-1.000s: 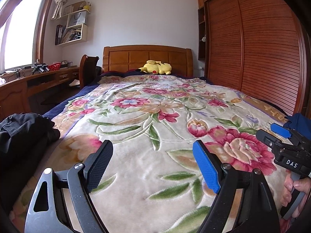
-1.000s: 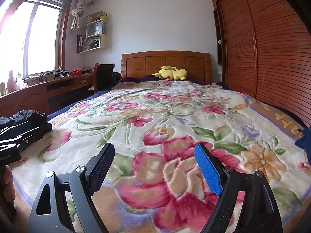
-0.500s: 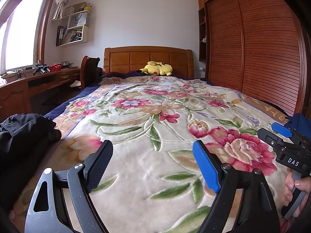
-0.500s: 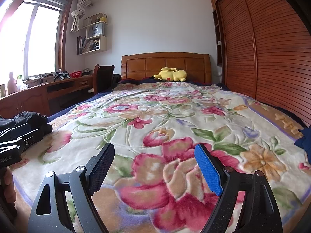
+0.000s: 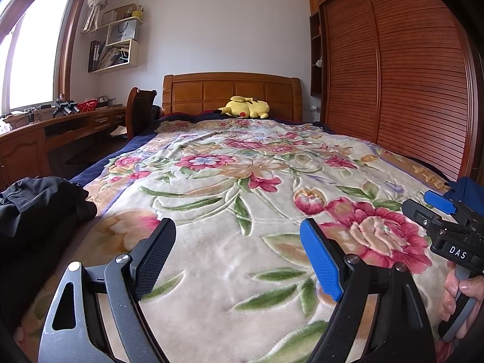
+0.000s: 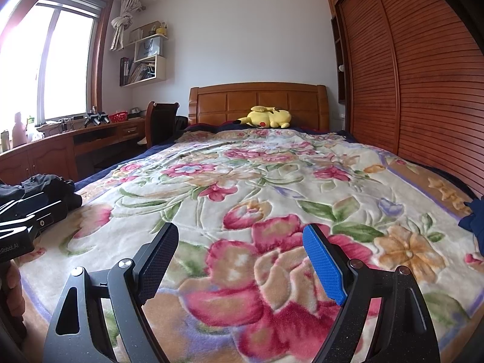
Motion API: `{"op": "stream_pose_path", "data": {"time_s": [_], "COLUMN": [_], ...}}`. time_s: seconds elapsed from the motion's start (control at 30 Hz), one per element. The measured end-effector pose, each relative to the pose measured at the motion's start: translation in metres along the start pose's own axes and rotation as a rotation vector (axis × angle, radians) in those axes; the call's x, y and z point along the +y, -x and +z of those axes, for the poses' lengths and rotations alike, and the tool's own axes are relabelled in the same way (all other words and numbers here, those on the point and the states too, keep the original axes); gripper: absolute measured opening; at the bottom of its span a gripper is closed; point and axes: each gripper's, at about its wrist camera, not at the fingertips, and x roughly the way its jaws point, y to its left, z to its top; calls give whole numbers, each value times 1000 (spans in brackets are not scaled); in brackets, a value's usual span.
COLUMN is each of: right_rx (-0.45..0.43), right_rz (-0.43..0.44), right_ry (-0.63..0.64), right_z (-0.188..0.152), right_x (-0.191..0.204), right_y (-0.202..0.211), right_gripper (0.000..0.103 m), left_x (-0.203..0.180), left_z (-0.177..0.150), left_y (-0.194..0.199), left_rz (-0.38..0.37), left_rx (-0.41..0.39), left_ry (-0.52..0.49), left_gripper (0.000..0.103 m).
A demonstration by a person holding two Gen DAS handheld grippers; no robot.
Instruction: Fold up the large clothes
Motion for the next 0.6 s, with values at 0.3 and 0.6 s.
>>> {"op": "stream_pose_path", "data": {"time_s": [0.3,0.6], "right_rx": [-2,-2], "right_rz": [2,1], "right_ry": [-2,-2], "right_z": [0,0], "right_x": [-1,-1], "right_y": [0,0], "right_gripper": [86,86], "left_x": [0,-1], "left_z": [1,0], "left_y": [0,0], "left_rz": [1,1], "left_rx": [-1,-2], "left_ry": [-1,-3], "left_gripper": [85,85]}}
